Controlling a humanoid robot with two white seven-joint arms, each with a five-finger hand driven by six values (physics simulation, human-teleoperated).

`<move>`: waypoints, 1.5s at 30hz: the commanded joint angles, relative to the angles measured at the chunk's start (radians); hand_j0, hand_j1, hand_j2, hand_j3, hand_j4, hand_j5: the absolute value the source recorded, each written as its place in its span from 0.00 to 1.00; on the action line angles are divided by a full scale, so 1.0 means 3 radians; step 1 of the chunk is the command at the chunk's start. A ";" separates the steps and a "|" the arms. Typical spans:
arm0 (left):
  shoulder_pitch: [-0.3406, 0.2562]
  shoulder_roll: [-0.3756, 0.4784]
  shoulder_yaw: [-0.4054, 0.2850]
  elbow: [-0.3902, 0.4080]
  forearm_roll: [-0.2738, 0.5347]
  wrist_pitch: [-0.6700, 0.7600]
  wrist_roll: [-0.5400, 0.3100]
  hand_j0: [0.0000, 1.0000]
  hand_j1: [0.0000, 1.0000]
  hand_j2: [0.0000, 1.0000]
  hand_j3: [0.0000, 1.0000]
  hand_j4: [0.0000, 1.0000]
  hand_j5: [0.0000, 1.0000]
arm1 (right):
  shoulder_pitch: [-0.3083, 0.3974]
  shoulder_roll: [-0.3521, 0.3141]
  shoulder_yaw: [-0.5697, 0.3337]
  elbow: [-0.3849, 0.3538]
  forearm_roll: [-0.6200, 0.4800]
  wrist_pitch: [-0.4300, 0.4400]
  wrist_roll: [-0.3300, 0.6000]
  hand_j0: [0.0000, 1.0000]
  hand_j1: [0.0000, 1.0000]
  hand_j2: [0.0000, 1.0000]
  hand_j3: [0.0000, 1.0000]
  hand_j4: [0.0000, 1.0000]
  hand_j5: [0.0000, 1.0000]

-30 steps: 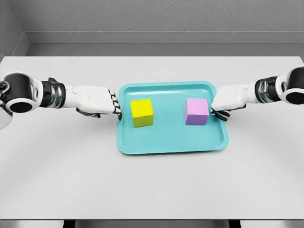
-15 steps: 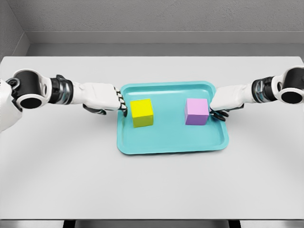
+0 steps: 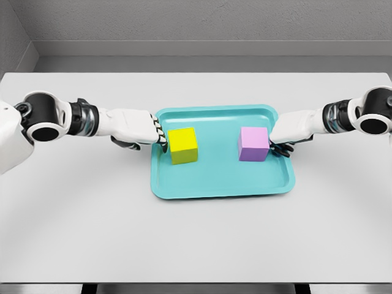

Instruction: Push two cubes

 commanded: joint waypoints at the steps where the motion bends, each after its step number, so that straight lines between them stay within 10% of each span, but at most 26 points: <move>1: 0.0000 -0.0027 0.0002 0.0024 0.0008 0.0008 0.0001 0.70 0.70 0.70 0.70 0.70 0.70 | 0.0000 0.0020 0.0000 0.0001 -0.0010 0.0006 0.0000 0.15 0.15 0.15 0.15 0.15 0.15; 45: -0.0020 -0.0139 -0.0039 0.0019 -0.0023 0.0008 0.0001 0.70 0.70 0.70 0.70 0.70 0.70 | -0.0031 0.0138 0.0021 -0.0019 -0.0010 0.0006 0.0000 0.15 0.15 0.15 0.15 0.15 0.15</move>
